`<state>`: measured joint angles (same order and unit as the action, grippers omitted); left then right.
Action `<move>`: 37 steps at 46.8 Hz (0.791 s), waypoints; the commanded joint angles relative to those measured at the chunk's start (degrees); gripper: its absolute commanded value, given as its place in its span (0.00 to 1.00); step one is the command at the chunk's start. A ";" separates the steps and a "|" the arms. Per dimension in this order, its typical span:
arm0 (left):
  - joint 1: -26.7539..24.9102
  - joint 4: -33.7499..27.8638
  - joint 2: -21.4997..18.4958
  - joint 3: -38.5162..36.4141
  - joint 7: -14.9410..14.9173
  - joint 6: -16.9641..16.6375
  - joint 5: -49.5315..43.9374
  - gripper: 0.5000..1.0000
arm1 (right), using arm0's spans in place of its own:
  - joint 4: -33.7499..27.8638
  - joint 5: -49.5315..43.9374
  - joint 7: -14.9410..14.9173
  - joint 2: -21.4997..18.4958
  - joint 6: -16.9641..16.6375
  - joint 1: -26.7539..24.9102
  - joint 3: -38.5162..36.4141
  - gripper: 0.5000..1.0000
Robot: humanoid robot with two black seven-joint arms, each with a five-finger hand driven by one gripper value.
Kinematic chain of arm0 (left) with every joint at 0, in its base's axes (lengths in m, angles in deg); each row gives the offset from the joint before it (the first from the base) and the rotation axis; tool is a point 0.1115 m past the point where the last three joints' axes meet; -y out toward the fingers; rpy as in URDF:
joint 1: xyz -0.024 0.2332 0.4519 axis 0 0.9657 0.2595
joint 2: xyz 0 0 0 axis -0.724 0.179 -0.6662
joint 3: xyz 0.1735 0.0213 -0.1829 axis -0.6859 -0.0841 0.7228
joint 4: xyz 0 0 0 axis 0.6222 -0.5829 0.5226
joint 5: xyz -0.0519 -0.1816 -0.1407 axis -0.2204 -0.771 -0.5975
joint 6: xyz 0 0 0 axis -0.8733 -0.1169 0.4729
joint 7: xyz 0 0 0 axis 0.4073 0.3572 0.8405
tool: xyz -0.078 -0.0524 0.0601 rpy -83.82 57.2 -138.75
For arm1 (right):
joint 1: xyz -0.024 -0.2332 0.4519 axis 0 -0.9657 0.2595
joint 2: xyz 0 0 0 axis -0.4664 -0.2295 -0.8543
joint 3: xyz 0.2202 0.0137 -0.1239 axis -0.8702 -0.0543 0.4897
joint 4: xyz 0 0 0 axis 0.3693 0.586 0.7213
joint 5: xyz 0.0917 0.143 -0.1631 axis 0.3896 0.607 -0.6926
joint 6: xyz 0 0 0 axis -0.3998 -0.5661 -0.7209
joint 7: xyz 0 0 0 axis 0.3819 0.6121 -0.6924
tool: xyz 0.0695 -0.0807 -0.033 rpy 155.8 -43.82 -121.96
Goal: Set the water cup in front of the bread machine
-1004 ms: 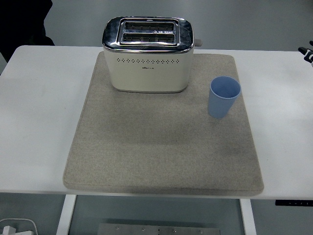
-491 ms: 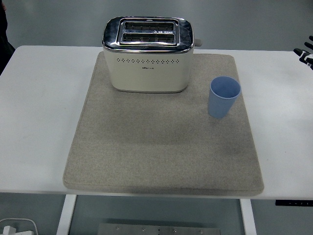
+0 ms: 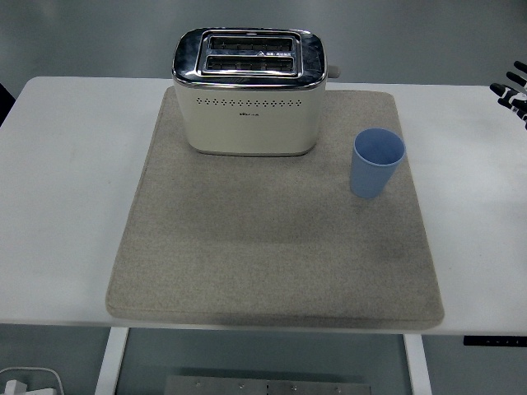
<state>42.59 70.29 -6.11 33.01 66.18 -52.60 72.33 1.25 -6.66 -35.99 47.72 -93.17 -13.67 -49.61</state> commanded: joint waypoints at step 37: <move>-0.03 0.03 0.00 0.00 0.01 0.00 0.00 1.00 | 7.34 -17.13 -10.38 3.22 -6.94 -8.36 0.95 0.87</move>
<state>42.60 70.27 -6.11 33.01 66.19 -52.60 72.33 6.72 -22.06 -44.72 49.83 -100.11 -20.93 -48.66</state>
